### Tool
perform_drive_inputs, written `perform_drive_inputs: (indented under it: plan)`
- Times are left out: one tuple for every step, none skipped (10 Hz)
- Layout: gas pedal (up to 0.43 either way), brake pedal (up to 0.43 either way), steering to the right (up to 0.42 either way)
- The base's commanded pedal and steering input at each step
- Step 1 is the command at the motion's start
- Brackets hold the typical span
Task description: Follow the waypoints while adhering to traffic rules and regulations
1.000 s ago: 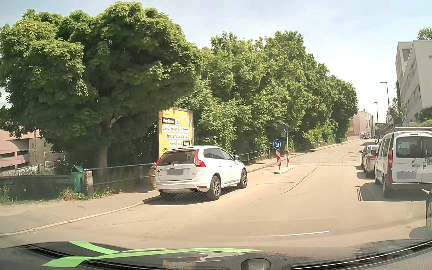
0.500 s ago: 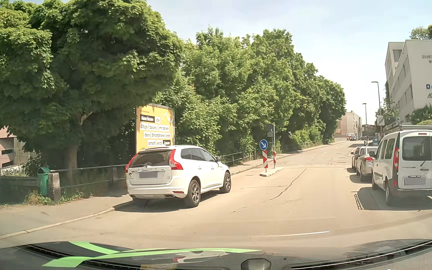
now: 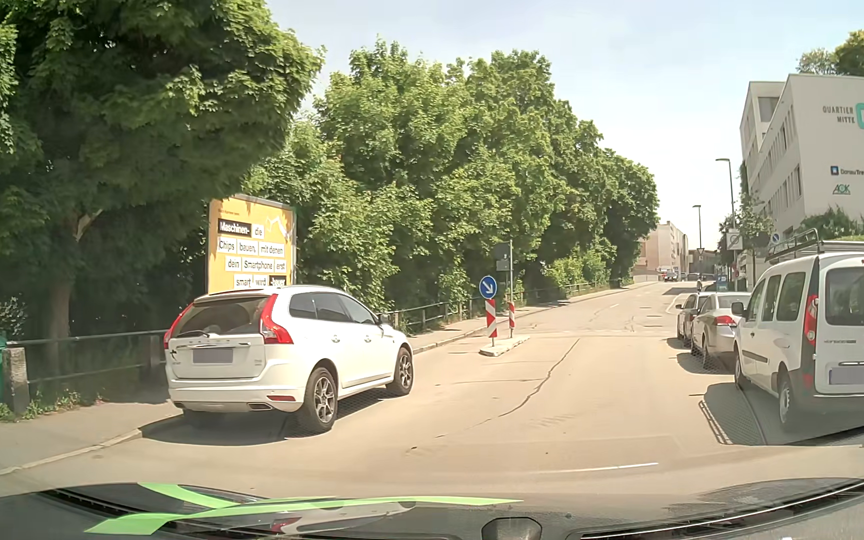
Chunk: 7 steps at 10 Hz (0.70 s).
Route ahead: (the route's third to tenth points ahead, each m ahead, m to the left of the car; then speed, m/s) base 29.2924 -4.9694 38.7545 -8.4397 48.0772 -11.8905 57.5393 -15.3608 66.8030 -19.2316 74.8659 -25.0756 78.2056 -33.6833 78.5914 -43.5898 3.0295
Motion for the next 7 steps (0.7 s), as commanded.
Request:
perform_drive_inputs:
  plan:
    - [0.118, 0.000, 0.187]
    - [0.118, 0.000, 0.184]
    - [0.118, 0.000, 0.181]
    - [0.118, 0.000, 0.176]
    - [0.118, 0.000, 0.171]
    - [0.118, 0.000, 0.167]
    - [0.110, 0.000, 0.160]
